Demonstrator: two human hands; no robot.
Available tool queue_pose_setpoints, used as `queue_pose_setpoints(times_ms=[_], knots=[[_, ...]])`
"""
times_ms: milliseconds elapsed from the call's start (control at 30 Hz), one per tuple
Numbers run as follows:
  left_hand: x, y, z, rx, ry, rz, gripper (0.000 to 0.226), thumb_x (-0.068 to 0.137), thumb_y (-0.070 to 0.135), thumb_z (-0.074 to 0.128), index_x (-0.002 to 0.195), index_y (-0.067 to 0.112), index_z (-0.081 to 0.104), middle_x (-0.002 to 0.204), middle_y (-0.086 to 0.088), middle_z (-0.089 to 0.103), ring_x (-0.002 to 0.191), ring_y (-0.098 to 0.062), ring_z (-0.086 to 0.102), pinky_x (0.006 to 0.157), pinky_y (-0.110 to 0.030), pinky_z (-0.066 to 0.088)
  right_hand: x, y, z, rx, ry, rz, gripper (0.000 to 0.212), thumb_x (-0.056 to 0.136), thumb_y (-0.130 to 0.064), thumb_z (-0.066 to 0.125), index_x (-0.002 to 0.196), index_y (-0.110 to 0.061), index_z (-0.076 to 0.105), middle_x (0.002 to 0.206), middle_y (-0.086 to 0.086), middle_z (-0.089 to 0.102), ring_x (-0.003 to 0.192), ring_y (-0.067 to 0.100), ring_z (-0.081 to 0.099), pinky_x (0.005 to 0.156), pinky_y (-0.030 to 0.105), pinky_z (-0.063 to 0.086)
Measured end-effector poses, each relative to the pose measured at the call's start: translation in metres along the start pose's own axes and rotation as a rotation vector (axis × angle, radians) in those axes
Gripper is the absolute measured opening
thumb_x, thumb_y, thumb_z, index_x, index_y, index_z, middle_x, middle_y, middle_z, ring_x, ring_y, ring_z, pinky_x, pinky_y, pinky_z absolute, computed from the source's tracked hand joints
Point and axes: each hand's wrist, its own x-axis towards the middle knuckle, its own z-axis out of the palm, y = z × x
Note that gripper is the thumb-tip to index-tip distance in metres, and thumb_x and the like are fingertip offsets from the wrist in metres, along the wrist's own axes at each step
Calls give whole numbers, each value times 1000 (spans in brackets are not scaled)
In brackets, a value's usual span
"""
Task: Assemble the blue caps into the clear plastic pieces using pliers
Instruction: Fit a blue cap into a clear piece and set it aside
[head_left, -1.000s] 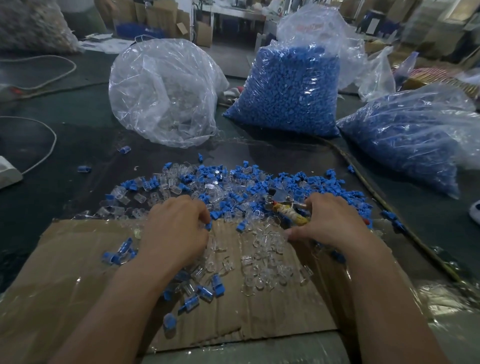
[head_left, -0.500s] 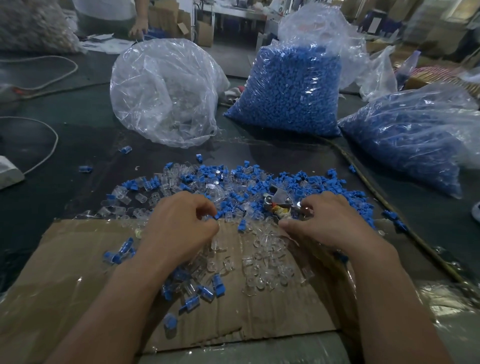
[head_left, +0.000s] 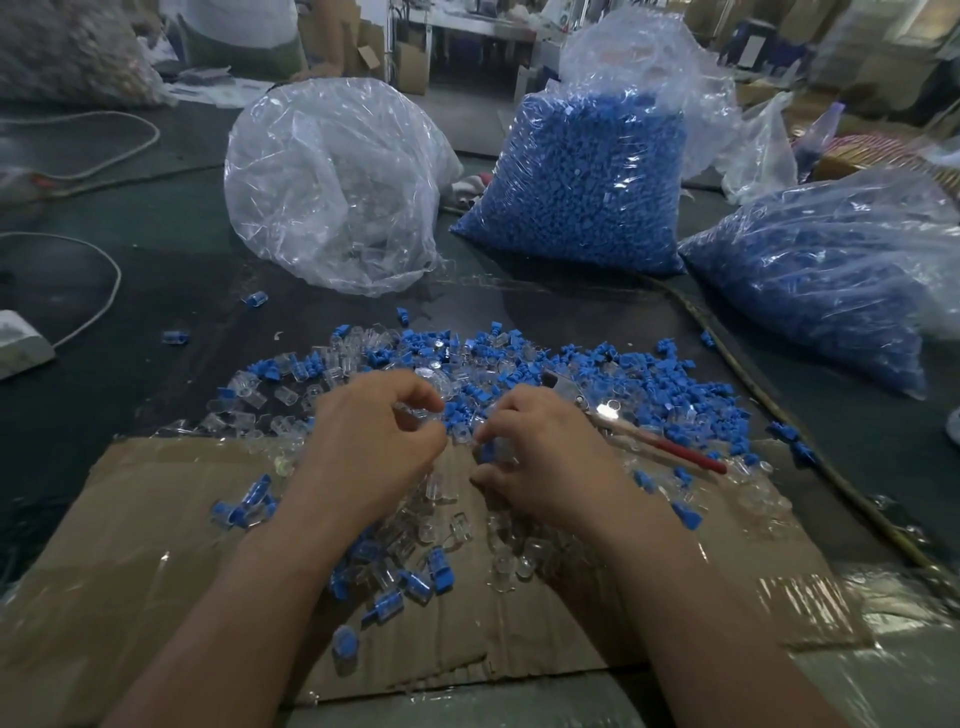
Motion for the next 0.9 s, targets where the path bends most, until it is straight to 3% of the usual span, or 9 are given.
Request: queue_pose_setpoints(times_ms=[67,267,467,567,667,800,900], knots=[[0,-1,0,-8,-18,-8,28,78,12,69,72,35,54,67,15,56,56,13,54,53,1,38,1,1,1,22,-4,26,24,80,-39,65,99,-25,63,97,-10,42,94,6,34,81,20,25],[0,-2,0,-29,-35,-32,25,79,13,68,74,34,55,68,11,60,56,3,56,46,-6,38,0,5,2,20,37,26,21,86,-28,60,105,-21,65,105,-4,52,92,4,33,78,19,27],[0,-2,2,-157,-83,-42,28,77,9,71,76,34,57,77,12,61,63,11,58,50,-1,40,-2,2,-6,25,77,-5,17,89,-22,56,103,-20,66,100,-2,61,91,11,50,79,21,35],[0,-2,4,-183,-89,-38,29,75,10,73,86,33,59,84,14,61,66,5,60,53,-2,44,-4,2,-10,66,62,27,11,88,-18,57,96,-20,64,96,-4,60,84,8,48,73,20,35],[0,-3,3,-189,-96,-38,25,75,11,73,78,32,60,77,11,63,66,7,60,53,-2,44,-5,2,-11,88,55,32,8,88,-15,52,93,-19,57,94,-3,59,85,12,51,71,23,35],[1,-4,4,-201,-140,-37,24,73,8,74,71,27,60,69,8,64,62,7,60,52,-2,42,-4,0,-11,74,98,-30,5,90,-20,50,87,-20,54,89,-6,52,84,7,42,72,20,28],[0,-3,4,-221,-147,-33,29,71,7,76,75,30,59,75,8,64,67,7,61,51,0,40,-4,0,-13,172,168,-21,5,89,-19,54,86,-20,58,78,-14,48,75,2,43,66,15,32]])
